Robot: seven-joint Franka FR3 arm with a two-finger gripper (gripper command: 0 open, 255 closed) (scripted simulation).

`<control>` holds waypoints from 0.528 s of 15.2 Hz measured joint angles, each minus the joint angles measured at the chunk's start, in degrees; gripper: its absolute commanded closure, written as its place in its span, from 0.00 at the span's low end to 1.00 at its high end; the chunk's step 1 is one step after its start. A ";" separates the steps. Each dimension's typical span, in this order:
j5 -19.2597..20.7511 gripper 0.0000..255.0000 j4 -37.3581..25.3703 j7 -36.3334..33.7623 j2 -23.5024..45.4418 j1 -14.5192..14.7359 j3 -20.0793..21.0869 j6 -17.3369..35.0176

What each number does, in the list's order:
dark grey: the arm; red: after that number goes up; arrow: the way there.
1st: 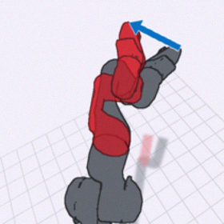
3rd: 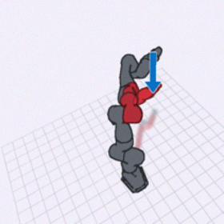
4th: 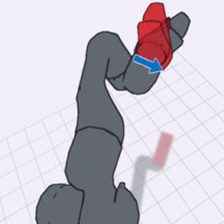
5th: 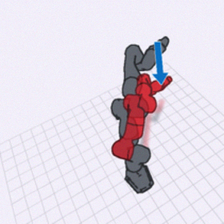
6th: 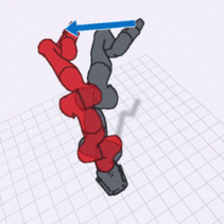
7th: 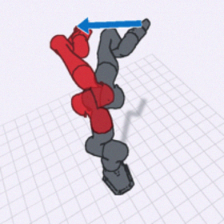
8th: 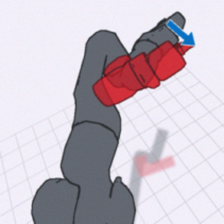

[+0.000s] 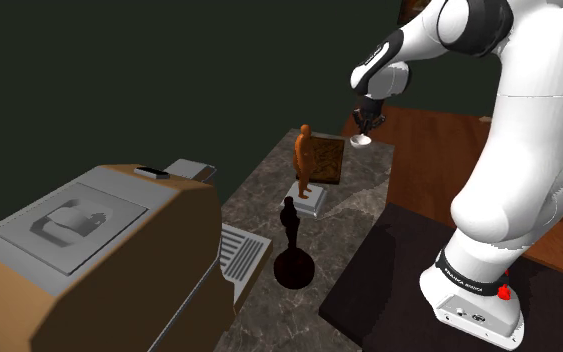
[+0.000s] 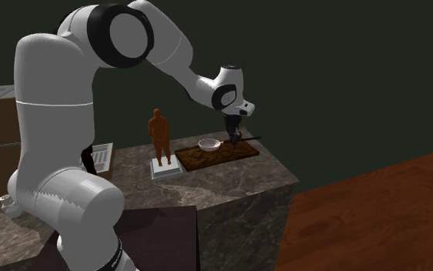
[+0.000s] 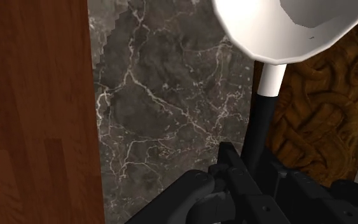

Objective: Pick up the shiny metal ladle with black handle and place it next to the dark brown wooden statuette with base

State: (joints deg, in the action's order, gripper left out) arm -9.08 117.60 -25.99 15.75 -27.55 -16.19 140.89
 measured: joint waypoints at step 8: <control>2.01 1.00 -1.82 -1.46 -3.67 0.52 -0.72 -5.30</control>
State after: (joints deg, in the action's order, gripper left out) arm -7.07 115.78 -27.45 12.08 -27.03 -16.90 135.59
